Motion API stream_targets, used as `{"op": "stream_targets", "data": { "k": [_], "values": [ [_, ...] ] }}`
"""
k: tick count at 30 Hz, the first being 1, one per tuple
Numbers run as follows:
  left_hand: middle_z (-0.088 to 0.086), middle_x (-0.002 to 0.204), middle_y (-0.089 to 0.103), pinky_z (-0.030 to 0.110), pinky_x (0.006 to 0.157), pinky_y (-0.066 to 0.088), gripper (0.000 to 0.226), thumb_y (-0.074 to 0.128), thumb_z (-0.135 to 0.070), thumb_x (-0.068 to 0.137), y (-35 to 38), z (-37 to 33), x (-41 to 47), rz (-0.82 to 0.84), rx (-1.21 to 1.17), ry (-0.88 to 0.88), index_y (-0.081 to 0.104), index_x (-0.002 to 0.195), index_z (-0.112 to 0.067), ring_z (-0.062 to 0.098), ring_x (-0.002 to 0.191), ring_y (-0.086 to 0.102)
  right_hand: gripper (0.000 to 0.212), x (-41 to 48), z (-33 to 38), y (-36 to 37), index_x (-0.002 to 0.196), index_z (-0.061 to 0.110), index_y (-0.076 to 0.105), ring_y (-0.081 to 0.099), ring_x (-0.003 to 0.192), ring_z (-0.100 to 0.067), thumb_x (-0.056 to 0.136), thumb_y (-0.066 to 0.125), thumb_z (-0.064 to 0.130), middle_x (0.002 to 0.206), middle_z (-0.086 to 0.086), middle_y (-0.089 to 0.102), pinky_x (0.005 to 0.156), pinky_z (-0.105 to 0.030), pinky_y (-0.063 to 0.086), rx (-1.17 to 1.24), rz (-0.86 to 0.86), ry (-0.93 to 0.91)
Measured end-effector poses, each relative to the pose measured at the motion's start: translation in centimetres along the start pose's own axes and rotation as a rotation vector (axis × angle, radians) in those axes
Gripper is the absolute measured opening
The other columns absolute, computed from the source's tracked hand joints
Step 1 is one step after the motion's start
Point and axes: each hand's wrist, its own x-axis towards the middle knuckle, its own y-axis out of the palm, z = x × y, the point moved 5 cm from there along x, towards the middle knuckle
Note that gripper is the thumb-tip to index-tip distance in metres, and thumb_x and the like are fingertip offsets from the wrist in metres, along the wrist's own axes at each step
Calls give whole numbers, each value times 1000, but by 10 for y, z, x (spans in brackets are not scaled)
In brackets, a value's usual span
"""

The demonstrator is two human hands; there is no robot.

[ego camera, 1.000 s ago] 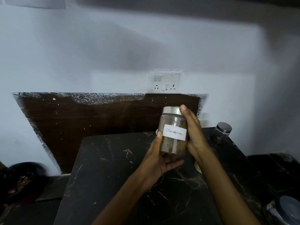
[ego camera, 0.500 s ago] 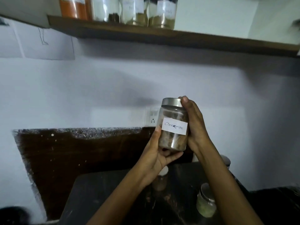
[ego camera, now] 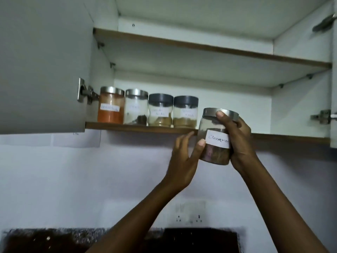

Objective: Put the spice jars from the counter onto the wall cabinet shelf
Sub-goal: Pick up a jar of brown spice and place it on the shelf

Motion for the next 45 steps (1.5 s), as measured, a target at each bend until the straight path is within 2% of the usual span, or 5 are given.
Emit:
{"op": "stream_targets", "data": {
  "k": [9,22,33,41,45],
  "values": [
    [12,155,-24,47,112,-17,91,33,-65,86,-45,58,91,-51,1251,205,-22,144,-22,31,141,-25,28,114,0,-7,92,22,62,67,74,-18,72,78,33,92,-4,67,70,-35,58,-87,-73,-91],
    [14,156,16,52,108,27,91,56,-66,67,-42,64,89,-185,1300,396,25,147,-33,40,142,14,25,165,-45,-7,93,23,66,66,65,-9,75,73,39,85,0,68,51,-20,53,-186,57,-20],
    [13,157,14,53,109,23,97,58,-67,65,-42,67,91,-158,1305,405,20,148,-33,40,143,12,41,168,-61,-1,112,17,58,67,75,-10,81,67,41,105,-8,66,60,-24,55,-196,129,46],
    [9,150,-29,56,109,-16,98,48,-63,80,-35,67,85,-17,1313,275,-22,140,-31,35,135,-31,103,101,-52,-35,150,13,5,30,139,-20,76,69,47,154,-6,25,97,-28,29,-363,49,56],
    [15,157,12,59,112,5,80,60,-36,79,6,59,28,-45,1176,415,22,148,-21,39,144,4,108,29,-55,-68,149,24,12,27,140,-17,64,76,46,155,2,25,102,-30,32,-424,87,66]
  ]
}}
